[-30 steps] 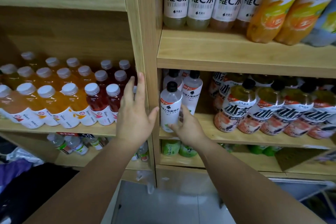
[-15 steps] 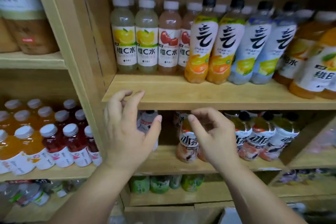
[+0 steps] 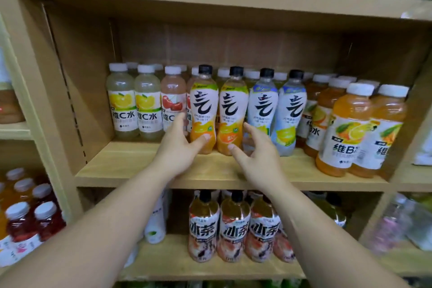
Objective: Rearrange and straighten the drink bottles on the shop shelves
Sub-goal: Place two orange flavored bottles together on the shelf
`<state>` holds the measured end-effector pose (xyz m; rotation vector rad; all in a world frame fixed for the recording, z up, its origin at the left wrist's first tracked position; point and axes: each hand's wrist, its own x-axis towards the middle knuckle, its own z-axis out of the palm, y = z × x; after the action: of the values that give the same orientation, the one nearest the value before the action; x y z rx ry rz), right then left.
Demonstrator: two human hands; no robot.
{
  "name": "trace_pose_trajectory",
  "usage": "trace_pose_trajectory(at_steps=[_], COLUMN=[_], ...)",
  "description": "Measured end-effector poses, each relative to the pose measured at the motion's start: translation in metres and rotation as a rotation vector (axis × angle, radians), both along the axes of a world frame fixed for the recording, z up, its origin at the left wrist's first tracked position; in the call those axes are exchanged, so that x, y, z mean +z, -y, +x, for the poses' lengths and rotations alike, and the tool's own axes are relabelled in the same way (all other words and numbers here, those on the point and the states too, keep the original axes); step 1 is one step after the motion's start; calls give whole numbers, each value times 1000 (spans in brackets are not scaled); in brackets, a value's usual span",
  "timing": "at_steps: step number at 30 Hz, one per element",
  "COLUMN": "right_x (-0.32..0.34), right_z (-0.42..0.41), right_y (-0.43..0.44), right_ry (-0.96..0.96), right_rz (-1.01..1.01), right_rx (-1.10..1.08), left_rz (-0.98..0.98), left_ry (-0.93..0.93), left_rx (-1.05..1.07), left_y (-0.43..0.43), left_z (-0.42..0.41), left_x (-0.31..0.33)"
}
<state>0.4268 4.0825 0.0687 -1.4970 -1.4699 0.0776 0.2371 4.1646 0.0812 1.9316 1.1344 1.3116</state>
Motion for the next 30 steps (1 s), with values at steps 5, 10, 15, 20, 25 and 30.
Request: trace_pose_trajectory(at_steps=[5, 10, 15, 20, 25, 30], right_x=[-2, -2, 1, 4, 8, 5], right_z=[-8, -11, -21, -34, -35, -36], right_y=[-10, -15, -22, -33, -45, -50], right_ry=[19, 94, 98, -8, -113, -93], right_rz=[-13, -30, -4, 24, -1, 1], right_rx=[-25, -116, -112, -144, -105, -124], left_rz=[-57, -86, -85, -138, -179, -188], left_ry=[59, 135, 193, 304, 414, 441], left_rx=[-91, -133, -71, -74, -47, -78], left_y=[-10, -13, -17, -19, -24, -21], left_z=[11, 7, 6, 5, 3, 0], left_x=[-5, -8, -10, -13, -15, -14])
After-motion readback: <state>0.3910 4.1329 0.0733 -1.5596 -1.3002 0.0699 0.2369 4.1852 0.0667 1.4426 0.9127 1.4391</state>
